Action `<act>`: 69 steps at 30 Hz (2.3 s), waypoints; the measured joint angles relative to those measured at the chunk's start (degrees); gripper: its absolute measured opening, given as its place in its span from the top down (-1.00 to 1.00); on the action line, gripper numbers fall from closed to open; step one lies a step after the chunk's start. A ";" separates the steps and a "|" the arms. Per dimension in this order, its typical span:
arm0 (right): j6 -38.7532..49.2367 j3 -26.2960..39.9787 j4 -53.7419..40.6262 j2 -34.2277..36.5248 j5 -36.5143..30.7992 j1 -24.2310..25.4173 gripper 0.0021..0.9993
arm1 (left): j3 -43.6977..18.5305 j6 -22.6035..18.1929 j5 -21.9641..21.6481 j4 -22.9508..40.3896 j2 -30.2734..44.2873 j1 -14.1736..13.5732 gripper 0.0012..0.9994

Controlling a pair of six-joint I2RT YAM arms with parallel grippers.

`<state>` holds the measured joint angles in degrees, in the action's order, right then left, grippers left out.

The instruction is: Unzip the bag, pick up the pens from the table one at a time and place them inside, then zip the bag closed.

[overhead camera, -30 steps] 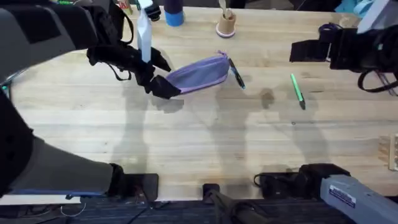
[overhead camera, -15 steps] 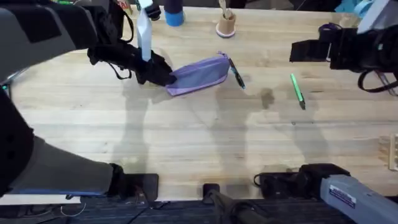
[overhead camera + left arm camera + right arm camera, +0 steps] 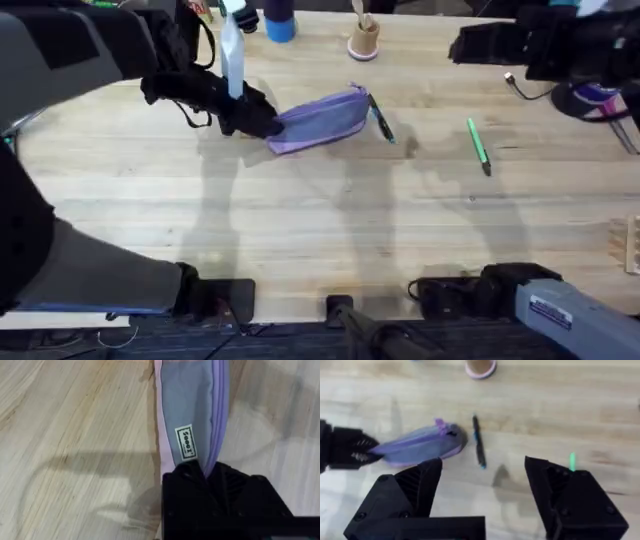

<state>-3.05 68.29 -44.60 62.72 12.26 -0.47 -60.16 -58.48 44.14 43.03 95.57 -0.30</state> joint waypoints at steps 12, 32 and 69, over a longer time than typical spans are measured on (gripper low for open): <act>1.50 20.45 -13.13 21.01 3.25 -6.48 -0.99 | 0.00 0.00 0.02 0.02 0.00 0.00 0.92; 4.37 31.28 -15.34 35.91 4.18 -11.30 -0.99 | 0.00 -0.02 0.02 0.02 0.00 0.00 0.92; 0.04 31.30 -7.51 50.43 4.85 -14.48 -0.99 | -0.02 -0.01 0.02 0.02 0.00 0.00 0.92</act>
<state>-3.01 99.59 -52.11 113.15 17.11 -14.95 -60.18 -58.49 44.16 43.05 95.57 -0.30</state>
